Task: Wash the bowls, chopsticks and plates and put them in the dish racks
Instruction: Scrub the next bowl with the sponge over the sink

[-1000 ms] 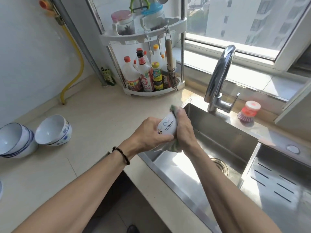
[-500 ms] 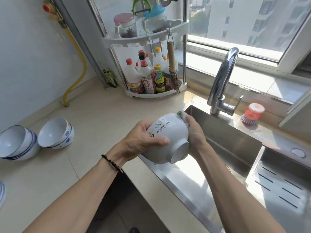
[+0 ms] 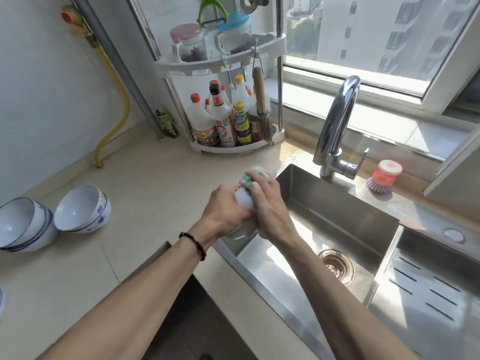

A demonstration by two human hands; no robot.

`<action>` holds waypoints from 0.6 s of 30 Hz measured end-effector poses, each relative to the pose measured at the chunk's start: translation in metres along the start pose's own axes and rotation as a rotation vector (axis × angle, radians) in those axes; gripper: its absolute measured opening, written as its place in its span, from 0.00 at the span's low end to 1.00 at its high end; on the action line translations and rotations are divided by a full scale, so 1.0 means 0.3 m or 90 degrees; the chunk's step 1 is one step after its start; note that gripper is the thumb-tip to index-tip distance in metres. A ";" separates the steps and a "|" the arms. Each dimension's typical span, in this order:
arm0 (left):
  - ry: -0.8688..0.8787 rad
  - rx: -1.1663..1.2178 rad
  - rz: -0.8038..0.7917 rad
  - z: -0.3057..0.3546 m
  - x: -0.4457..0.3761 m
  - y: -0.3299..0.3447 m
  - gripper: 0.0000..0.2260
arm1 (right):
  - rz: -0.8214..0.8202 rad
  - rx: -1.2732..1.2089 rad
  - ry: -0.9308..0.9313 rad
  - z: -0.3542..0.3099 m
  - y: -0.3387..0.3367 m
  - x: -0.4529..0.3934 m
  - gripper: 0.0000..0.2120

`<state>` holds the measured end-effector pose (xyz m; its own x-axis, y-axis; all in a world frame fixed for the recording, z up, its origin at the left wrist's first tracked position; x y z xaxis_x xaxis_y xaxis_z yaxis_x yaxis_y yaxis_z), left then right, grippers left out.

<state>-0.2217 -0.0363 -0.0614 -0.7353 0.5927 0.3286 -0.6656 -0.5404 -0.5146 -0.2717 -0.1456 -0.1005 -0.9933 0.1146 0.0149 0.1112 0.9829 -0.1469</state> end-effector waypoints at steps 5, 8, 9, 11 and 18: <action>0.035 0.030 0.015 0.017 0.013 0.025 0.07 | 0.035 -0.243 0.066 0.017 -0.038 -0.039 0.17; 0.018 -0.018 0.080 0.017 -0.005 0.016 0.09 | 0.019 -0.068 0.017 0.007 0.012 -0.029 0.23; 0.026 -0.020 0.068 0.014 -0.003 0.012 0.08 | 0.023 -0.116 0.027 0.006 0.006 -0.026 0.23; 0.061 0.005 0.018 0.011 0.002 0.006 0.09 | 0.038 -0.289 0.088 0.013 -0.030 -0.047 0.19; 0.023 -0.125 0.019 0.025 -0.012 -0.030 0.10 | 0.020 -0.106 0.066 0.008 0.032 -0.044 0.21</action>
<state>-0.2140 -0.0381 -0.0520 -0.7469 0.6013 0.2837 -0.6034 -0.4340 -0.6690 -0.2575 -0.1380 -0.1045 -0.9817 0.1508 0.1164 0.1538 0.9880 0.0169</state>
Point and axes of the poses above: each hand's wrist, its own x-axis away from the middle knuckle, its own y-axis out of the palm, z = x × y, the point moved 3 cm from there along -x, towards the middle knuckle, and after that the axes turned 13 degrees about -z, right-handed, at the moved point
